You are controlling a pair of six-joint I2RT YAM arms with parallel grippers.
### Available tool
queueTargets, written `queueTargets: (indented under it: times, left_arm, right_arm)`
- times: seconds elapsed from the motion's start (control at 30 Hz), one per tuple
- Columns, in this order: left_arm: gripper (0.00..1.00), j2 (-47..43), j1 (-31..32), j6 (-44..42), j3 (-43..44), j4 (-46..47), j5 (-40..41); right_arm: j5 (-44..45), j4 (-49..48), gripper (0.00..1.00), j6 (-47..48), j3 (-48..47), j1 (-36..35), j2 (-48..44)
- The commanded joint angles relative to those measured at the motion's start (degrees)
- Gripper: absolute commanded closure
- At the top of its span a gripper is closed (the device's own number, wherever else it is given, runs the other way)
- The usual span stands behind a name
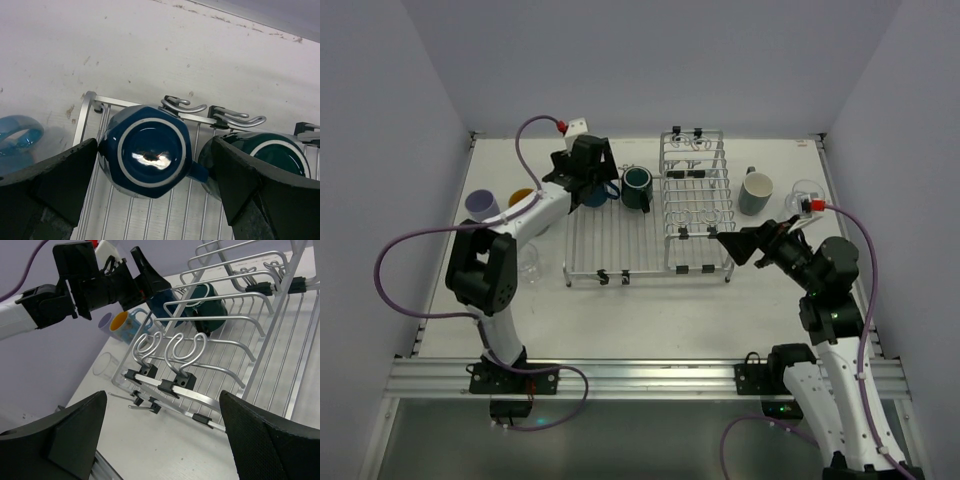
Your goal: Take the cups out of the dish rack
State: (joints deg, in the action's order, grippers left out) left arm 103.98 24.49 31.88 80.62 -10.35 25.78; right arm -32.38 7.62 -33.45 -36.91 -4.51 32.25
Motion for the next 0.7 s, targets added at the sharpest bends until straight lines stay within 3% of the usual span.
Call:
queueTargets:
  times: [0.0,0.23,0.5,0.53,0.57,0.67]
  left_arm:
    - [0.0,1.3,-0.14,-0.15,2.79,1.3,3.57]
    - [0.0,3.41,-0.41,-1.38,2.17,2.44,4.28]
    - [0.12,3.51,-1.02,-0.94,0.42,2.88,3.22]
    - [0.16,3.07,-1.55,-0.59,-0.02,3.14,2.35]
    - [0.33,1.85,-1.81,-0.59,-1.33,4.53,1.74]
    - [0.57,-0.53,-2.17,-1.03,-2.66,6.74,0.15]
  right_arm:
    - [-2.86,-2.69,0.04,-0.39,0.52,-0.58,0.62]
    - [-3.56,-3.4,0.04,-1.09,0.61,-1.11,1.5]
    - [-3.65,-3.14,0.04,-2.05,0.08,-1.38,1.33]
    - [-3.74,-3.13,0.04,-2.23,-0.18,-1.46,1.24]
    - [-3.83,-2.96,0.04,-2.23,-0.53,-1.46,1.15]
    - [-3.83,-2.87,0.04,-2.58,-1.24,-1.73,0.97]
